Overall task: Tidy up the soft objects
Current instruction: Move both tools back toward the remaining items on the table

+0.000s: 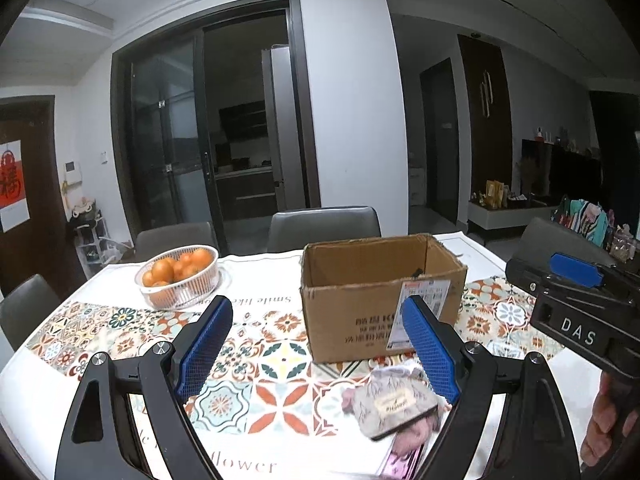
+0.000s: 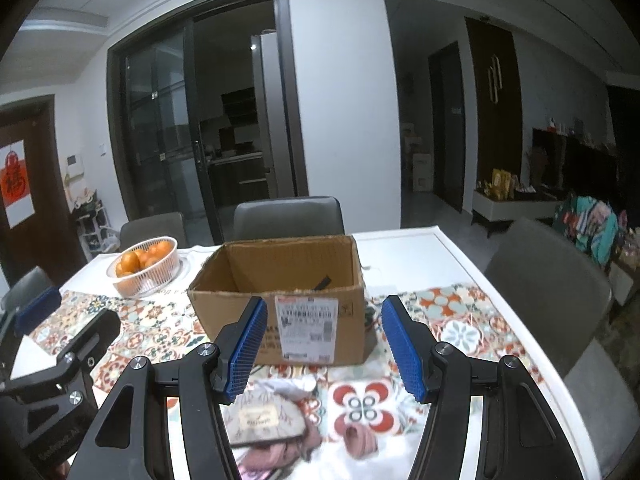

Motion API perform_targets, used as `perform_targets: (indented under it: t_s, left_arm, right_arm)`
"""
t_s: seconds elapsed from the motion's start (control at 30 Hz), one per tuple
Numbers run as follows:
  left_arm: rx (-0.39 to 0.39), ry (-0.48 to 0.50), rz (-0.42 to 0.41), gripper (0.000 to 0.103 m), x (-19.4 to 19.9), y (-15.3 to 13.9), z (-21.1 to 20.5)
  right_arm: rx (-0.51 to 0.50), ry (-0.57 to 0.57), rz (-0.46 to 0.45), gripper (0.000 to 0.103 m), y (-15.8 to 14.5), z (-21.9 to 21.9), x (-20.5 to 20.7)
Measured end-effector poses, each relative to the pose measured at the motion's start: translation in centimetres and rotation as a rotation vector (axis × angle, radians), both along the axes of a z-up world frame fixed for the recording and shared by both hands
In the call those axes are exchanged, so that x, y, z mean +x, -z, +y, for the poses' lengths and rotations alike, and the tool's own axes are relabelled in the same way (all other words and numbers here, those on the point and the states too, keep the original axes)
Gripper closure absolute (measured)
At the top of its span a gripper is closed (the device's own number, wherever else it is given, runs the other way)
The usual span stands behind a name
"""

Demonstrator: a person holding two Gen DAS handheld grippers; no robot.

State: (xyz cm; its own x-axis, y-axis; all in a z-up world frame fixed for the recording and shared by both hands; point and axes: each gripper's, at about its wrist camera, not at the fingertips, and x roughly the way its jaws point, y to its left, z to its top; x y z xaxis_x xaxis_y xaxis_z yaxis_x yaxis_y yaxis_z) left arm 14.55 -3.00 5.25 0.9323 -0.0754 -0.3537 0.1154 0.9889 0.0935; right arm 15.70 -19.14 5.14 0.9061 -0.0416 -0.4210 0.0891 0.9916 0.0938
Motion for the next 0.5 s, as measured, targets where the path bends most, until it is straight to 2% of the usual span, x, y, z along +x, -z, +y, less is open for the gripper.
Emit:
perform_targets:
  t_s: [0.2, 0.5]
  left_arm:
    - [0.03, 0.026, 0.009, 0.016, -2.1, 1.4, -0.1]
    - [0.043, 0.047, 0.066, 0.016, -4.1, 4.0, -0.4]
  right_arm:
    - [-0.007, 0.011, 0.012, 0.042, 1.3, 0.2, -2.1]
    - [-0.02, 0.042, 0.056, 0.042, 3.4, 0.1, -4.2]
